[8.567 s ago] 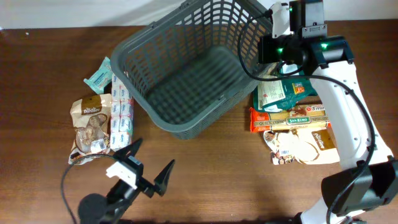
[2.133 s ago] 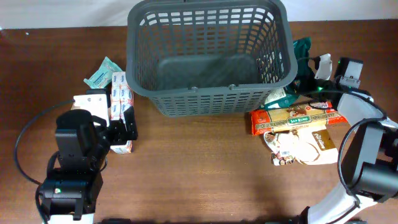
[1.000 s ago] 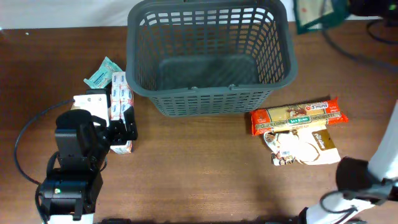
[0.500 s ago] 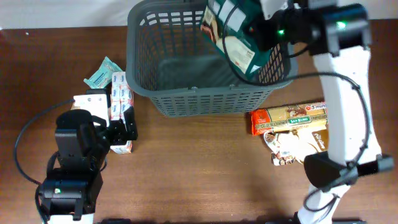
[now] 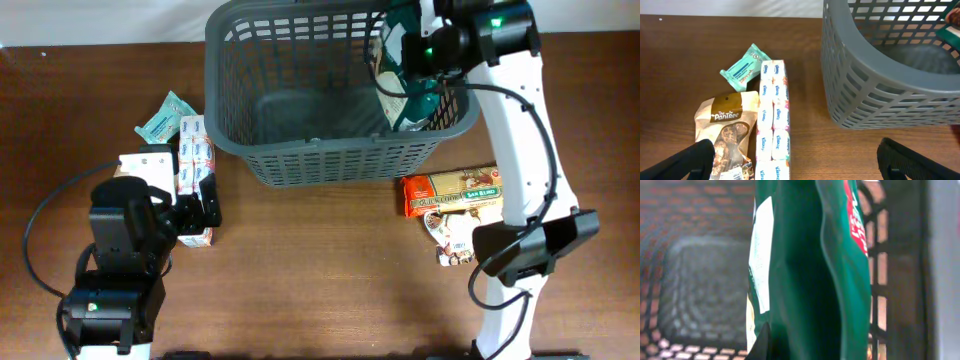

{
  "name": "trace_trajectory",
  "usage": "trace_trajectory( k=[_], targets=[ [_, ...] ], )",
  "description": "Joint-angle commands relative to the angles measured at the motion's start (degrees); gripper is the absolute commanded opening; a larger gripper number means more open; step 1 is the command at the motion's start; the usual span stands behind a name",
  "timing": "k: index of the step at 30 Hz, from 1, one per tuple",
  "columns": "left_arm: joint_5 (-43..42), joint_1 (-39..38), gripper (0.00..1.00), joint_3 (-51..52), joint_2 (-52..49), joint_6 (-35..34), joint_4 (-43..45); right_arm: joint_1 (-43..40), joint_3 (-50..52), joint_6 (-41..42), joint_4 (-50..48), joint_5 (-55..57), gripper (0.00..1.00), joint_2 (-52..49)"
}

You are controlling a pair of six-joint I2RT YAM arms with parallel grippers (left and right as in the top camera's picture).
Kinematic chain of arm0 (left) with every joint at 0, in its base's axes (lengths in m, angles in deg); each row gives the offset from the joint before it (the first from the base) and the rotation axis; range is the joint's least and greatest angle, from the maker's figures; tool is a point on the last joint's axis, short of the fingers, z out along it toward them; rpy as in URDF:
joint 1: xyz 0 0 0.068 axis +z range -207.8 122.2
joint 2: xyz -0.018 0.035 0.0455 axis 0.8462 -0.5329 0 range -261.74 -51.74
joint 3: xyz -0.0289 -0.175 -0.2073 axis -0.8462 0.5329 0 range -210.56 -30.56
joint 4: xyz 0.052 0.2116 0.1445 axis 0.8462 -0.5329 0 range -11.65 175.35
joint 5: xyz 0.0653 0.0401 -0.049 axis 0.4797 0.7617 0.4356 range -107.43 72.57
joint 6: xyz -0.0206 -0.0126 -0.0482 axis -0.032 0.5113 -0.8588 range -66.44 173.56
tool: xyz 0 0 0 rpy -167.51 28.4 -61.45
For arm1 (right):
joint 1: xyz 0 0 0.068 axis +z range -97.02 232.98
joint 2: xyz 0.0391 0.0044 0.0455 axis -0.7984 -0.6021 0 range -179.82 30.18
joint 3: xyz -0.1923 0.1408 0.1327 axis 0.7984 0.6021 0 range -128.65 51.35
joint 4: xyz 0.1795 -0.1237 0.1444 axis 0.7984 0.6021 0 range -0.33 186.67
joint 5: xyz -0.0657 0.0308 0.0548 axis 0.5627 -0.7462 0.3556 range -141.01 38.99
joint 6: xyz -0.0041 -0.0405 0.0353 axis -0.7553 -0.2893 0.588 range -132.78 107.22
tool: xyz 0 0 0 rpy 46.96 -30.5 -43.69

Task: Pack container
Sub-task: 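Lower the green bag into the basket and open the right gripper, then grasp the red San Remo spaghetti packet with the right gripper and lift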

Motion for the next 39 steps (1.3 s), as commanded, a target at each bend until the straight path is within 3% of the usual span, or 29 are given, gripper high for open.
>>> trace_trajectory(
  k=[1,14,15,16,17,21,30,36,39],
  targets=[
    [-0.8,0.3,0.99,-1.3,0.3,0.7,0.0,3.2,-1.4,11.5,0.3,10.2,0.04,2.1],
    [-0.6,0.3,0.99,-1.3,0.3,0.7,0.2,5.2,1.6,12.5,5.7,14.0,0.04,0.3],
    [-0.6,0.3,0.99,-1.3,0.3,0.7,0.2,5.2,2.4,12.5,5.7,14.0,0.17,0.2],
    [-0.6,0.3,0.99,-1.3,0.3,0.7,0.2,5.2,3.3,12.5,5.6,14.0,0.41,0.2],
    [-0.6,0.3,0.99,-1.3,0.3,0.7,0.2,5.2,3.6,12.5,5.6,14.0,0.59,0.2],
    [-0.6,0.3,0.99,-1.3,0.3,0.7,0.2,5.2,2.9,12.2,5.4,14.0,0.69,0.7],
    [-0.6,0.3,0.99,-1.3,0.3,0.7,0.2,4.0,-8.7,9.2,7.7,13.1,0.73,9.0],
    [-0.6,0.3,0.99,-1.3,0.3,0.7,0.2,-4.5,-9.5,14.8,16.9,12.0,0.81,13.6],
    [-0.7,0.3,0.99,-1.3,0.3,0.7,0.2,-10.1,-7.5,14.7,18.1,5.4,0.81,13.6]
  ],
)
